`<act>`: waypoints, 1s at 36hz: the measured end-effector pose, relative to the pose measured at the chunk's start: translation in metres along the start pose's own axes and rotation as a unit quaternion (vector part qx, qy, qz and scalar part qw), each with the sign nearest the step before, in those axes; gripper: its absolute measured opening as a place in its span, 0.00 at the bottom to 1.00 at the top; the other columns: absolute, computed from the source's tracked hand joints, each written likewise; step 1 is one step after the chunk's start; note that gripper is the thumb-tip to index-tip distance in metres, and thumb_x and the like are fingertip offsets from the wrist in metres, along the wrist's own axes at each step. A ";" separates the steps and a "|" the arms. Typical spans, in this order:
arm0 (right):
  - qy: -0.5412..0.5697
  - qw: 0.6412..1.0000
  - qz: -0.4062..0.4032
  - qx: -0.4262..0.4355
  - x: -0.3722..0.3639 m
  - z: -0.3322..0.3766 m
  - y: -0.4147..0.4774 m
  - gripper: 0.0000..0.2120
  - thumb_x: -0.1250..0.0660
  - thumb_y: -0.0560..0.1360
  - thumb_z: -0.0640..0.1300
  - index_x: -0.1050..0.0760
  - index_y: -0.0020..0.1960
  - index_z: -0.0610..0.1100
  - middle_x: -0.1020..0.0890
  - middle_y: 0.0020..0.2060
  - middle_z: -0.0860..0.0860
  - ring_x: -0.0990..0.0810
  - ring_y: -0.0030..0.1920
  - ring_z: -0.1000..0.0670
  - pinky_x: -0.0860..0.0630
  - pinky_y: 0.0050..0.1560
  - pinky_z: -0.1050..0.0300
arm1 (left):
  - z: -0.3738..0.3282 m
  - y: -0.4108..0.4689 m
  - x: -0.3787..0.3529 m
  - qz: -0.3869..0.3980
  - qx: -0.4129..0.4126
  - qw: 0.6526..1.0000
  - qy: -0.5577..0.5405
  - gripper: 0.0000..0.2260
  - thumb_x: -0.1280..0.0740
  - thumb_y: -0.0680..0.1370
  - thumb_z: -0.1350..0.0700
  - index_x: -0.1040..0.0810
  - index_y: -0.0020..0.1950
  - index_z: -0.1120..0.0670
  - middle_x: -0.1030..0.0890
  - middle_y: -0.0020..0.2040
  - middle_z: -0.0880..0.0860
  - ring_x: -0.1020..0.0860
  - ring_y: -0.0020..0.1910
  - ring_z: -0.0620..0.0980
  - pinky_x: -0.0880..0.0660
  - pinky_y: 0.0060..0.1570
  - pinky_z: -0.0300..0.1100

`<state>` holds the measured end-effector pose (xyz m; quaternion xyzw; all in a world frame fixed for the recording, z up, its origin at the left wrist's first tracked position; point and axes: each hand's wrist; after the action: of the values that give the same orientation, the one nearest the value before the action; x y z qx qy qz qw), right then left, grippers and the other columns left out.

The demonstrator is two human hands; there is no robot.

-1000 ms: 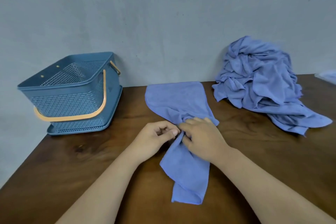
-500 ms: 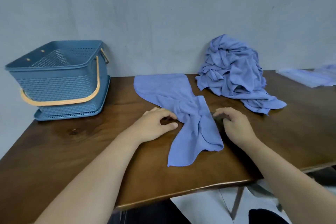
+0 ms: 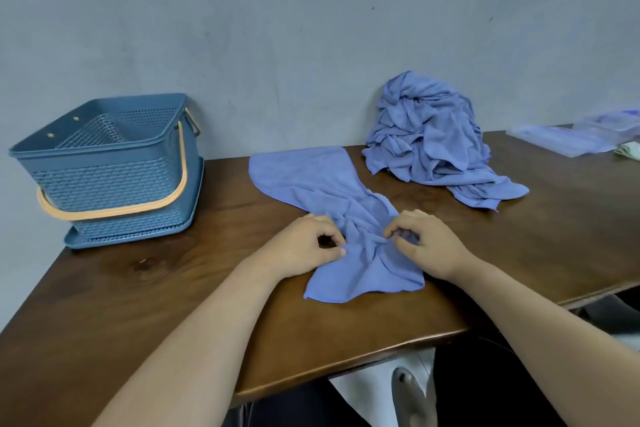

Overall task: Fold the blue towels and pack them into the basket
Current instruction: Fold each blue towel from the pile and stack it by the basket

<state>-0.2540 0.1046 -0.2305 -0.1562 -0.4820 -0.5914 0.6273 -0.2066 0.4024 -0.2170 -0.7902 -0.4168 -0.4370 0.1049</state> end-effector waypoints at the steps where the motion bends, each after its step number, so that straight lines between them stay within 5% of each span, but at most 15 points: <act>1: 0.032 0.999 -0.011 -0.011 0.001 0.000 0.000 0.11 0.32 0.80 0.40 0.17 0.50 0.57 0.19 0.42 0.56 0.23 0.47 0.50 0.27 0.50 0.53 | -0.001 -0.001 0.001 -0.003 -0.002 1.000 -0.010 0.02 0.25 0.78 0.48 0.16 0.47 0.43 0.19 0.48 0.42 0.25 0.53 0.42 0.29 0.53 0.39; 4: 0.098 0.994 -0.024 -0.049 0.007 -0.001 -0.002 0.15 0.31 0.80 0.36 0.16 0.50 0.56 0.17 0.45 0.53 0.22 0.45 0.48 0.24 0.50 0.55 | -0.002 -0.004 0.007 -0.027 0.008 0.998 -0.056 0.03 0.26 0.77 0.54 0.19 0.45 0.48 0.20 0.46 0.44 0.22 0.47 0.45 0.25 0.49 0.43; 9: 0.005 0.998 0.055 0.004 0.011 0.001 0.001 0.06 0.30 0.82 0.48 0.17 0.49 0.59 0.20 0.39 0.55 0.23 0.45 0.49 0.27 0.48 0.58 | -0.007 -0.006 0.018 -0.070 0.019 0.990 -0.122 0.05 0.33 0.76 0.55 0.27 0.43 0.55 0.19 0.45 0.48 0.21 0.46 0.57 0.23 0.51 0.60; 12: -0.016 0.999 0.044 0.019 0.013 -0.001 0.006 0.21 0.33 0.84 0.56 0.29 0.34 0.50 0.28 0.31 0.51 0.26 0.38 0.47 0.28 0.44 0.51 | -0.009 -0.008 0.021 -0.106 0.010 0.984 -0.145 0.06 0.35 0.76 0.60 0.32 0.43 0.57 0.17 0.48 0.50 0.20 0.49 0.57 0.24 0.49 0.60; 16: -0.015 0.999 0.002 -0.031 0.023 -0.012 0.009 0.32 0.37 0.84 0.61 0.39 0.30 0.43 0.33 0.25 0.47 0.33 0.29 0.45 0.32 0.35 0.44 | -0.010 -0.014 0.028 -0.130 -0.007 0.975 -0.181 0.07 0.38 0.72 0.58 0.35 0.42 0.59 0.16 0.47 0.52 0.19 0.51 0.58 0.25 0.50 0.60; 20: -0.044 0.996 0.009 -0.073 0.036 -0.020 0.024 0.34 0.36 0.83 0.63 0.35 0.28 0.40 0.29 0.22 0.47 0.30 0.26 0.44 0.32 0.31 0.46 | -0.008 -0.016 0.028 -0.031 -0.019 0.975 -0.219 0.06 0.36 0.78 0.62 0.29 0.43 0.62 0.16 0.46 0.57 0.17 0.51 0.62 0.25 0.50 0.60; 23: -0.015 0.997 -0.033 -0.067 0.034 -0.019 0.050 0.26 0.33 0.83 0.58 0.26 0.31 0.44 0.24 0.26 0.50 0.26 0.30 0.48 0.27 0.34 0.46 | -0.005 -0.012 0.027 -0.076 0.029 0.961 -0.265 0.12 0.37 0.84 0.56 0.23 0.48 0.64 0.14 0.50 0.58 0.16 0.48 0.61 0.23 0.45 0.53; 27: 0.040 0.995 -0.001 -0.089 0.012 -0.014 0.096 0.06 0.31 0.80 0.56 0.19 0.48 0.56 0.18 0.42 0.57 0.21 0.42 0.57 0.23 0.45 0.53 | 0.021 0.004 0.026 -0.262 0.190 0.939 -0.112 0.09 0.35 0.85 0.49 0.20 0.47 0.49 0.15 0.45 0.46 0.17 0.46 0.47 0.21 0.47 0.51; 29: 0.034 0.989 0.045 -0.134 -0.002 -0.020 0.118 0.08 0.31 0.80 0.58 0.20 0.52 0.54 0.19 0.46 0.57 0.20 0.46 0.57 0.23 0.49 0.54 | 0.037 0.012 0.026 -0.249 0.263 0.932 0.005 0.09 0.33 0.82 0.40 0.22 0.50 0.44 0.18 0.48 0.43 0.19 0.53 0.45 0.22 0.54 0.49; 32: -0.015 0.982 0.054 -0.179 -0.017 -0.035 0.140 0.10 0.29 0.78 0.53 0.21 0.55 0.49 0.19 0.48 0.51 0.20 0.47 0.50 0.20 0.50 0.50 | 0.049 0.025 0.022 -0.194 0.315 0.915 0.160 0.22 0.37 0.77 0.27 0.23 0.56 0.43 0.24 0.56 0.44 0.26 0.61 0.49 0.28 0.60 0.50; 36: 0.014 0.985 0.054 -0.165 -0.022 -0.052 0.151 0.13 0.30 0.77 0.37 0.18 0.58 0.48 0.17 0.49 0.52 0.19 0.48 0.52 0.19 0.51 0.53 | 0.058 0.044 0.020 -0.198 0.313 0.905 0.209 0.22 0.36 0.76 0.27 0.23 0.57 0.43 0.26 0.57 0.45 0.29 0.61 0.50 0.32 0.59 0.48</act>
<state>-0.0934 0.1156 -0.2170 -0.2752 -0.3597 -0.6307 0.6302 -0.1324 0.4169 -0.2270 -0.5086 -0.6488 -0.4504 0.3429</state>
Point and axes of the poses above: each hand's wrist, its own y-axis towards the middle knuckle, its own x-axis out of the back of the hand, z = x × y
